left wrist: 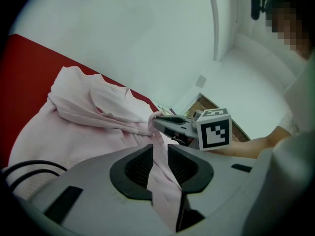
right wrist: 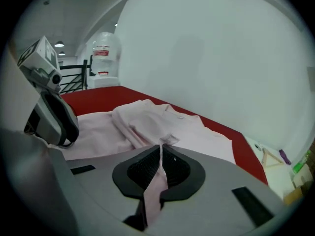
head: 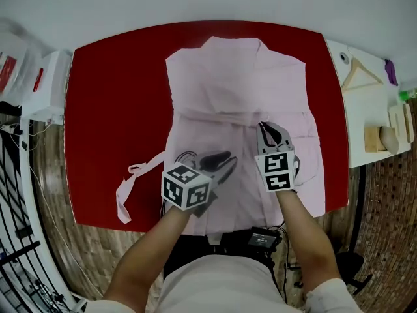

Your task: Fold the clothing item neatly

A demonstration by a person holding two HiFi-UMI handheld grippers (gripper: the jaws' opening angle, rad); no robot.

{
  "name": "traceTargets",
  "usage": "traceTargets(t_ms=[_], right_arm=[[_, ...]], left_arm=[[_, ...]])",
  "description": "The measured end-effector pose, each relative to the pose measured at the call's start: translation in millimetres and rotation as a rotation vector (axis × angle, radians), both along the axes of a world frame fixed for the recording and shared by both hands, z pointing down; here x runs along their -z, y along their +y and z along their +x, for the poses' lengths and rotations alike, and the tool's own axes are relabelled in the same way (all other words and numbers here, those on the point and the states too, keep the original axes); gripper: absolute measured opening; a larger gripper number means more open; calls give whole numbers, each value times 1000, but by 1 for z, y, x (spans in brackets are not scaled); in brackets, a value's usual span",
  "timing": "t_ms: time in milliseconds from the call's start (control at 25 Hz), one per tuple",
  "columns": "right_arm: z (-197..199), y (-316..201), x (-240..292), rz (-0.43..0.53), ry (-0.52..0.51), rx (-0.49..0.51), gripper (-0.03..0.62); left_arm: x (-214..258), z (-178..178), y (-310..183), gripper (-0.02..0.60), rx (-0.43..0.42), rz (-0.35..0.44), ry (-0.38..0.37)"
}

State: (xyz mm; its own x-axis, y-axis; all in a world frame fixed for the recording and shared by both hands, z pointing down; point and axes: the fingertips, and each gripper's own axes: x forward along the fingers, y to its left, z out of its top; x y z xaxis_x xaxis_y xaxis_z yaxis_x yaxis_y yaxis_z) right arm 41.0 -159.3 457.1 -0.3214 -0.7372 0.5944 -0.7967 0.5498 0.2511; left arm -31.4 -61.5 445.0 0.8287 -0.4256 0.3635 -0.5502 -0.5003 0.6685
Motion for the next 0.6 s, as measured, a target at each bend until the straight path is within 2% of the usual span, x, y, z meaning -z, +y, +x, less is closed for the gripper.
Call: traceTargets(t_ms=[360,600], right_arm=[[-67,22,-47,-92,66,155,28],[-93,38,-46,-82,90,262,29]], left_arm=[[-10,-41,10,91,85,-34,3],[-10,-64,19,91,121,-41,18]])
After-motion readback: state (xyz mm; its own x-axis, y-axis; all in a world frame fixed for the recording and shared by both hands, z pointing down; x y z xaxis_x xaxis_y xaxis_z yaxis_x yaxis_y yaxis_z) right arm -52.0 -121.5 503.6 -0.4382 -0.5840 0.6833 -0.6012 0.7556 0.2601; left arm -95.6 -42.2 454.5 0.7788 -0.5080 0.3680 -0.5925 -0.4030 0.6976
